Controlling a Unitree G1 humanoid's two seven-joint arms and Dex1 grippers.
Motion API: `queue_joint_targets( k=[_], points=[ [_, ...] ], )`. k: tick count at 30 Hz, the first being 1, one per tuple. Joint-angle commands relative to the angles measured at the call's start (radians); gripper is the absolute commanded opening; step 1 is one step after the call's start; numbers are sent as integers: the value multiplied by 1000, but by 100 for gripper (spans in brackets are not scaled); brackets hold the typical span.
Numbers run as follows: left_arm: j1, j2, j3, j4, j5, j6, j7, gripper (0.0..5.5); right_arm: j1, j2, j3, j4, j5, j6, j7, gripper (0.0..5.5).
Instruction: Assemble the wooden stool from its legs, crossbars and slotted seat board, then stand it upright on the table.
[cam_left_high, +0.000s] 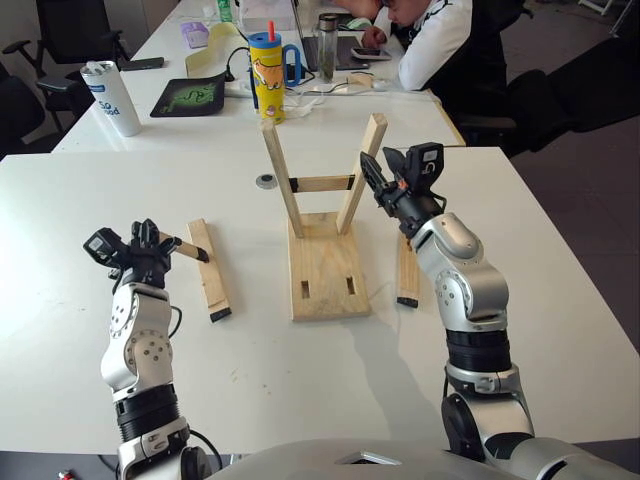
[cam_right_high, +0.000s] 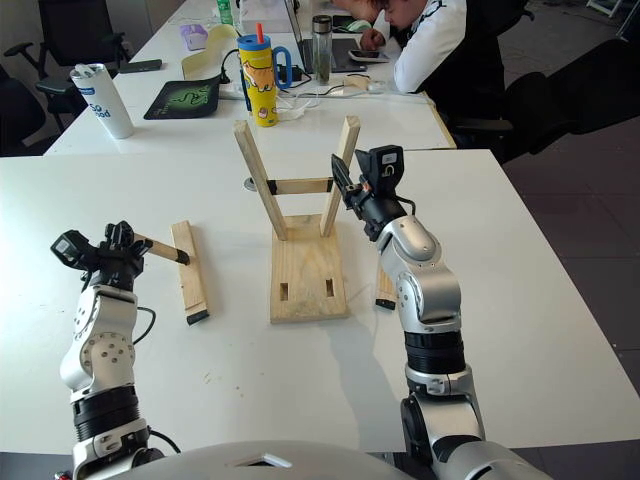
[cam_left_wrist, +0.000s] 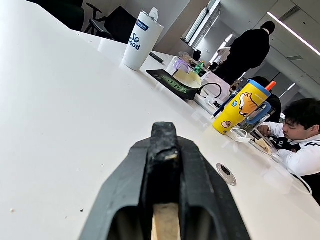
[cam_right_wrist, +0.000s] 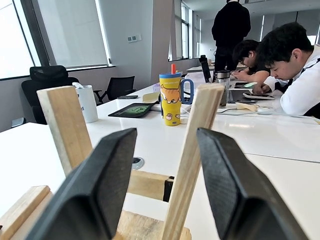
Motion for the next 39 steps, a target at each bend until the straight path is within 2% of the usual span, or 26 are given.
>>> queue_joint_targets(
  k=[1,7,11,15,27,34,39],
  points=[
    [-1,-3,-14,18,37,-14,-1,40,-22,-15,-6,17,-12,-7,2,221],
    [12,29,-80,5,164,-6,19,40,-22,-18,-7,15,-10,-8,-1,221],
    [4,72,-167,-11,303,7,25,40,-26,-18,-6,20,-9,-9,-2,221],
    [16,80,-219,17,366,-9,-13,40,-29,-17,-4,23,-9,-9,-2,221],
    [51,4,-148,-5,417,101,149,40,-24,-14,-4,18,-13,-7,-11,221],
    [65,33,-257,14,464,58,33,40,-25,-14,-1,18,-12,-6,-11,221],
    [122,54,-275,93,507,-14,-24,40,-25,-15,-1,19,-11,-5,-10,221]
  ],
)
